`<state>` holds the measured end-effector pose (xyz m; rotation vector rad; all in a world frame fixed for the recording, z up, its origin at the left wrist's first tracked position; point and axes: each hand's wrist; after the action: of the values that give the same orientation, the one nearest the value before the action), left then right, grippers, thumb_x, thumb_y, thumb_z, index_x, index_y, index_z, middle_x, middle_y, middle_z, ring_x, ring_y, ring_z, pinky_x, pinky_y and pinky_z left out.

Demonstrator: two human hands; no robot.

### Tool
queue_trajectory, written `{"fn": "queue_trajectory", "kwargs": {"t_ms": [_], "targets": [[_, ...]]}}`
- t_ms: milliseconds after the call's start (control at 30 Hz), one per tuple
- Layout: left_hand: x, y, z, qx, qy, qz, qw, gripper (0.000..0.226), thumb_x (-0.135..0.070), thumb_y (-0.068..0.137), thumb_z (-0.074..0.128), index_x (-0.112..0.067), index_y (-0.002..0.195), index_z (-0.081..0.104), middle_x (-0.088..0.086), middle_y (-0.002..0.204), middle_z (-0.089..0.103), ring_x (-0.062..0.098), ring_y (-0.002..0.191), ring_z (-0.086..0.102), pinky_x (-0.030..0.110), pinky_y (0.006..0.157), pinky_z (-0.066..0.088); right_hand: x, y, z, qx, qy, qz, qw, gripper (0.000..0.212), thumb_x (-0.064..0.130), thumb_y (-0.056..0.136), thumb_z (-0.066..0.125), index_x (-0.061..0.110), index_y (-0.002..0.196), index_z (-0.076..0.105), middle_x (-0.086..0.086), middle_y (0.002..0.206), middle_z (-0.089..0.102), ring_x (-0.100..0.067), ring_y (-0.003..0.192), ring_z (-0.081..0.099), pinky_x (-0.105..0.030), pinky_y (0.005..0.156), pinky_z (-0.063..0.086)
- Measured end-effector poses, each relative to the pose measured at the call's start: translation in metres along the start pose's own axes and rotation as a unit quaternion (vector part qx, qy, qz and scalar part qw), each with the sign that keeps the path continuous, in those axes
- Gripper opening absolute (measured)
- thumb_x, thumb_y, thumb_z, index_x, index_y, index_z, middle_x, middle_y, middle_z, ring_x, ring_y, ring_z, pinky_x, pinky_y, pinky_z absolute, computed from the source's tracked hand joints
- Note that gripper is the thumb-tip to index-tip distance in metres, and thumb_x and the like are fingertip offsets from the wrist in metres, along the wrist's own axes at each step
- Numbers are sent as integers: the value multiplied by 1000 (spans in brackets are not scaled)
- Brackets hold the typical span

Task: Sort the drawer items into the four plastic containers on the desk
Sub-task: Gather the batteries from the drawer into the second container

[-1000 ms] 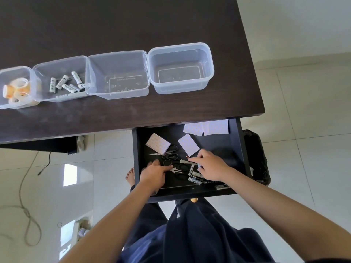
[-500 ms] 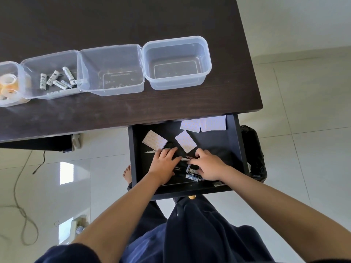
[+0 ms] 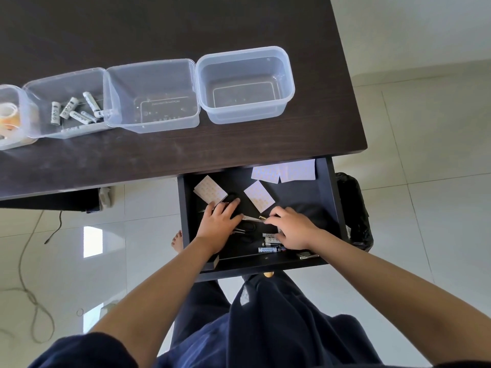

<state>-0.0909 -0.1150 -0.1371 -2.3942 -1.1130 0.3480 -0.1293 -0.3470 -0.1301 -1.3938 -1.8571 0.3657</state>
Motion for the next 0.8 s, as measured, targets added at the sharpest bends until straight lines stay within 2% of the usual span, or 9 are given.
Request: {"fn": "queue_trajectory", "kwargs": {"t_ms": [167,300,400,467,533,633,700,800], "targets": [[5,3,-6,-35,-15,-63,997,70,-11,84,60,-32,144,29,15,157,6,33,143,13,51,115,13,-1,-1,0,10,4,-4,1000,38,24,93,50,23,131,53,10,129,45,-20,113,39,-39,87,46],[2,6,-11,-69,-31,-91,993,66,-7,76,67,-26,135,45,19,154,18,37,140,22,53,112,21,-3,-8,1,36,21,-12,999,33,18,92,48,24,122,62,14,126,53,-18,115,41,-37,88,45],[-7,8,-11,-114,-83,-79,987,54,-10,71,69,-19,123,57,17,143,38,39,127,40,52,102,35,-8,-13,1,-16,115,15,993,30,12,90,49,24,113,66,11,123,57,-15,111,48,-37,91,47],[-21,9,-13,-117,-159,-30,980,45,-14,78,62,-17,122,58,11,134,48,36,119,47,46,96,42,-13,-16,-1,-69,189,35,979,30,6,89,51,20,108,68,7,114,57,-14,100,56,-34,87,50],[-37,9,-15,-78,-249,22,965,44,-17,85,54,-17,128,53,7,130,50,31,118,47,44,95,45,-20,-19,-6,-101,212,65,970,32,1,88,50,17,110,67,4,111,54,-14,93,57,-31,88,48],[-58,13,-15,-1,-327,39,944,54,-18,87,52,-20,139,40,4,137,44,27,127,41,41,103,41,-31,-23,-15,-100,188,114,970,35,0,90,48,14,120,61,-3,118,53,-16,98,56,-29,95,44],[-66,18,-15,46,-333,41,941,62,-20,87,54,-22,144,31,3,143,39,28,131,37,42,106,38,-35,-24,-19,-60,148,133,978,39,2,91,49,17,126,56,-4,125,49,-21,104,56,-32,96,46],[-72,25,-14,123,-290,53,947,66,-27,89,55,-27,147,24,1,146,33,29,134,30,49,106,37,-33,-24,-19,12,90,138,986,50,5,89,53,25,134,47,-4,131,40,-23,102,55,-37,90,51]]}}
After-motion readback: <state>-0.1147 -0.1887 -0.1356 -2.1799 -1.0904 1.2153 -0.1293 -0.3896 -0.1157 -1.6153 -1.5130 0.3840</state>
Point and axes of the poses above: each hand's wrist, its own y-axis towards the middle knuckle, its own z-axis out of the palm, x = y × z
